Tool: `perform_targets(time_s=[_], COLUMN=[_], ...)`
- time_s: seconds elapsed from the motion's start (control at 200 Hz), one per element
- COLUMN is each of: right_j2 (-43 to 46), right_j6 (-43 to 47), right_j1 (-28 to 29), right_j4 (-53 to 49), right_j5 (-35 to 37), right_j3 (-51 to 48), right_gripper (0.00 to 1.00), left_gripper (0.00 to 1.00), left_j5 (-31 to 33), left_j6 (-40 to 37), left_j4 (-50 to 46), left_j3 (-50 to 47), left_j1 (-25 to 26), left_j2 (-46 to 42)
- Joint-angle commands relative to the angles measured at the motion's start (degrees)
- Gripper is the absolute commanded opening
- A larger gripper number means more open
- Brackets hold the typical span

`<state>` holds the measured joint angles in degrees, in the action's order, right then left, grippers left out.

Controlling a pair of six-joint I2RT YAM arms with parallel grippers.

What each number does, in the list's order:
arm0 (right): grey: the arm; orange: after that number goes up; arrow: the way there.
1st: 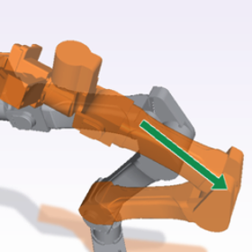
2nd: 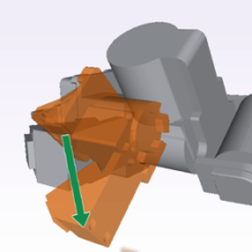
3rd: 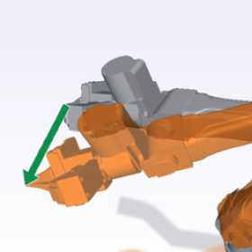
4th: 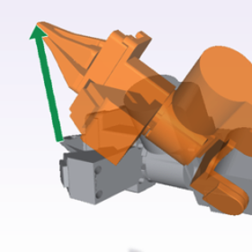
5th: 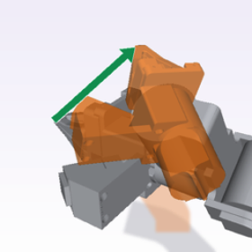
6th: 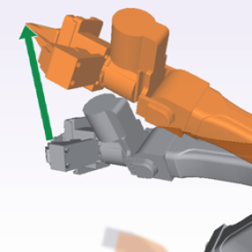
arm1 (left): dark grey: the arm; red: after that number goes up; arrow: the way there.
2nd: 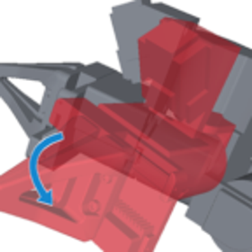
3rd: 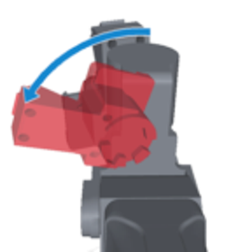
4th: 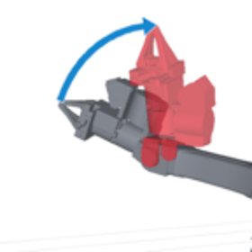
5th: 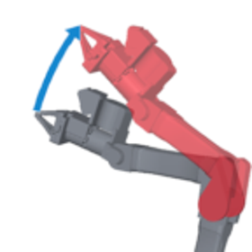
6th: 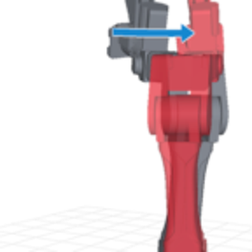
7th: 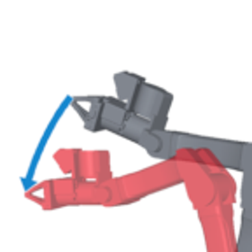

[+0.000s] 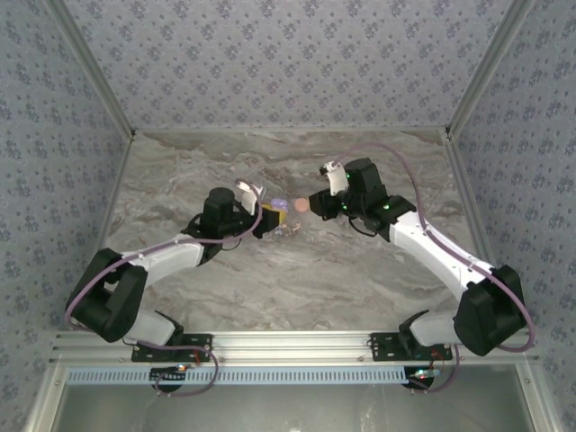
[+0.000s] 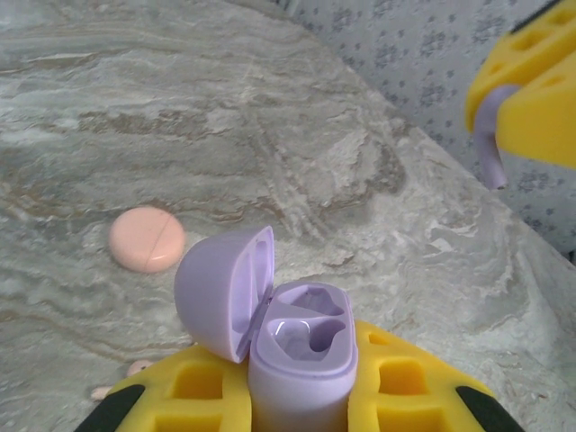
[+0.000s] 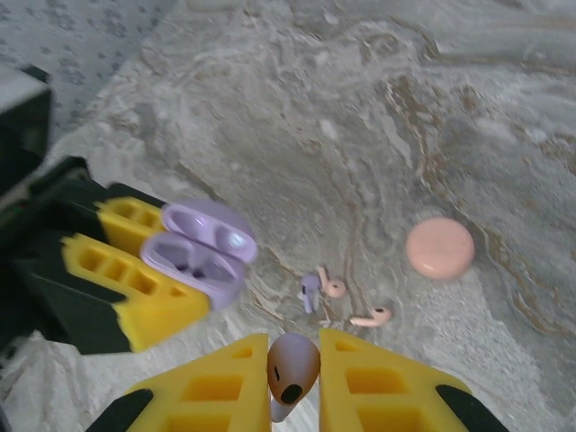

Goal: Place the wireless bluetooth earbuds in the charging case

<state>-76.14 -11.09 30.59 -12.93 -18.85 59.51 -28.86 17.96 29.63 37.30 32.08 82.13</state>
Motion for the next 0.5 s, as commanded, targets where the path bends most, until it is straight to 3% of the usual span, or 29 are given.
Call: perform_targets(time_s=[0.0,0.5], right_j2=[1.65,3.5], right_j6=[0.45,1.34], right_j1=[1.43,5.36], right_j4=[2.15,6.07], right_j5=[-0.21,3.07], right_j3=[0.98,2.45], right_gripper=[0.19,0.19], left_gripper=[0.03,0.03], left_j5=[-3.49,-8.45], left_j6=[1.33,1.57], left_j4=[10.75,23.01], left_j3=[-1.2,-2.25], left_j1=[0.62,3.16], left_j2=[1.44,2.52])
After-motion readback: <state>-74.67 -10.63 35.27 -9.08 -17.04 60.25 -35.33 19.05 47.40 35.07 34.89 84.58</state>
